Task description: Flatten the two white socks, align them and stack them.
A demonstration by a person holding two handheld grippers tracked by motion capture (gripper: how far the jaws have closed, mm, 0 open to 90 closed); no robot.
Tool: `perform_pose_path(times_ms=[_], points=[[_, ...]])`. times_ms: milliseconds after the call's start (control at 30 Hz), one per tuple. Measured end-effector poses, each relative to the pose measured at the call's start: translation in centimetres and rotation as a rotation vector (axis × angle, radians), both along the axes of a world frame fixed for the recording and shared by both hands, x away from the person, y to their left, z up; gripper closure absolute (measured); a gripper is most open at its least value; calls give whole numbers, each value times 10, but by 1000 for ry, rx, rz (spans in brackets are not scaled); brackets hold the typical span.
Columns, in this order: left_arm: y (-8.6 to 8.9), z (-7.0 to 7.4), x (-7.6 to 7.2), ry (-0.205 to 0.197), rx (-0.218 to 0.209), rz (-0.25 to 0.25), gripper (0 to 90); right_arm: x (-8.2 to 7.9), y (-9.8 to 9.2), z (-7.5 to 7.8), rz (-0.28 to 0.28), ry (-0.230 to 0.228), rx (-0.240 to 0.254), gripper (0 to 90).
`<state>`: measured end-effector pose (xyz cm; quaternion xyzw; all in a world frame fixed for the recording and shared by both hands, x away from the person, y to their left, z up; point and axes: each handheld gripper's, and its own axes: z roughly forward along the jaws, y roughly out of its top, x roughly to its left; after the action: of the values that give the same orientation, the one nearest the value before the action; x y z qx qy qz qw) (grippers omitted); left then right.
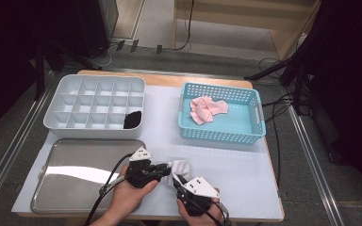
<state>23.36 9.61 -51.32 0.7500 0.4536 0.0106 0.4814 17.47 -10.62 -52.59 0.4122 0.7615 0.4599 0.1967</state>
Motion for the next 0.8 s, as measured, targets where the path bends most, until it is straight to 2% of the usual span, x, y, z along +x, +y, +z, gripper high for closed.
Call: perform_pose_path(times_ms=[100, 133, 200, 267, 367, 500, 600, 700, 767, 800], points=[[2, 6, -2, -19, -33, 14, 707, 2, 1, -1, 0, 5, 10, 771], [2, 9, -3, -21, -53, 9, 697, 2, 1, -2, 0, 6, 15, 765], [-1, 11, -3, -26, -67, -5, 675, 2, 1, -2, 4, 10, 22, 749], [-5, 10, -3, -22, -56, -15, 665, 1, 1, -1, 14, 13, 32, 714], [-8, 3, 1, -1, -15, -5, 703, -2, 0, 1, 41, 14, 49, 662], [-4, 1, 3, 11, -17, -5, 720, -10, -10, 9, 74, 13, 81, 644], [-4, 0, 3, 11, -10, -8, 720, -17, -22, 18, 76, -11, 132, 699], [-4, -1, 3, 18, -2, -17, 717, -18, -33, 27, 46, -36, 199, 778], [-4, -2, 3, 21, 2, -19, 717, -12, -32, 27, 21, -26, 200, 809], [-4, -2, 3, 21, 4, -18, 716, -9, -29, 25, 13, -11, 185, 824]])
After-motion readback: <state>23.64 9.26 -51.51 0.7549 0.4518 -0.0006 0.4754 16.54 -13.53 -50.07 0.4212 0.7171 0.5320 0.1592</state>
